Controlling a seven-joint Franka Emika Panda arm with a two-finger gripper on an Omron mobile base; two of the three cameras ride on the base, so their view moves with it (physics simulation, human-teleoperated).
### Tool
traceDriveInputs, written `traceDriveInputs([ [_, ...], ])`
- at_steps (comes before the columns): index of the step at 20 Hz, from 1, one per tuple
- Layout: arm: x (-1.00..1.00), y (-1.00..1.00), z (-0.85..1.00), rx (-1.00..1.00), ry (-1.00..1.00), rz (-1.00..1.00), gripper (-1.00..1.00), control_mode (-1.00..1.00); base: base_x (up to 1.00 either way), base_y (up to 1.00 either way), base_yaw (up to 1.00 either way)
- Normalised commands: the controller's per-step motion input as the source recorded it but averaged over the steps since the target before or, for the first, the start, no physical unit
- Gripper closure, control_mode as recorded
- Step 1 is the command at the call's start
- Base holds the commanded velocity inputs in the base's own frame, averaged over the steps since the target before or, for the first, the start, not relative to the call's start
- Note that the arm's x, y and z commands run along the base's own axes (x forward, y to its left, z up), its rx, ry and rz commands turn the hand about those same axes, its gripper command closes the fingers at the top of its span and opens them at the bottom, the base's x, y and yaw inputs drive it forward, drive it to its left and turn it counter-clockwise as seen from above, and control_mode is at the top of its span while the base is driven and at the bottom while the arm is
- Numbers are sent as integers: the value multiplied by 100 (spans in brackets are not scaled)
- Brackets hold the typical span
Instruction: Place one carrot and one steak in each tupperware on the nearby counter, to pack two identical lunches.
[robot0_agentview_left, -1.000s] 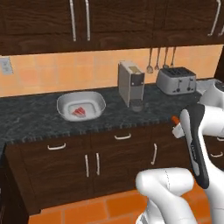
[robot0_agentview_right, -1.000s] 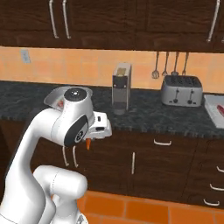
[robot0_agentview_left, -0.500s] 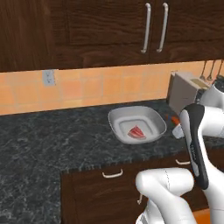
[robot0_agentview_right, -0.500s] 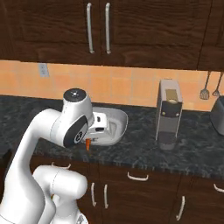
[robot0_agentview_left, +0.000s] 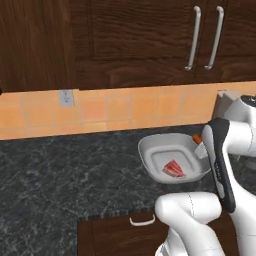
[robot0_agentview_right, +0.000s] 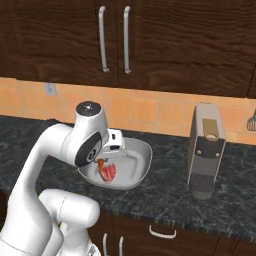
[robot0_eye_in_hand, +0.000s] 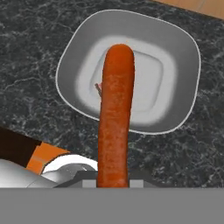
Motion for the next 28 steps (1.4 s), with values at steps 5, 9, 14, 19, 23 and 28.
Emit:
traceDriveInputs([
  [5,83,31,-95,0,0,2,100,-100,0,0,0],
  [9,100,1,-63,0,2,0,100,-100,0,0,0],
  [14,79,-10,-40,0,9,0,100,-100,0,0,0],
  [19,24,-40,-2,0,7,0,100,-100,0,0,0],
  [23,47,-32,-8,0,6,0,100,-100,0,0,0],
  [28,32,-11,-25,0,2,0,100,-100,0,0,0],
])
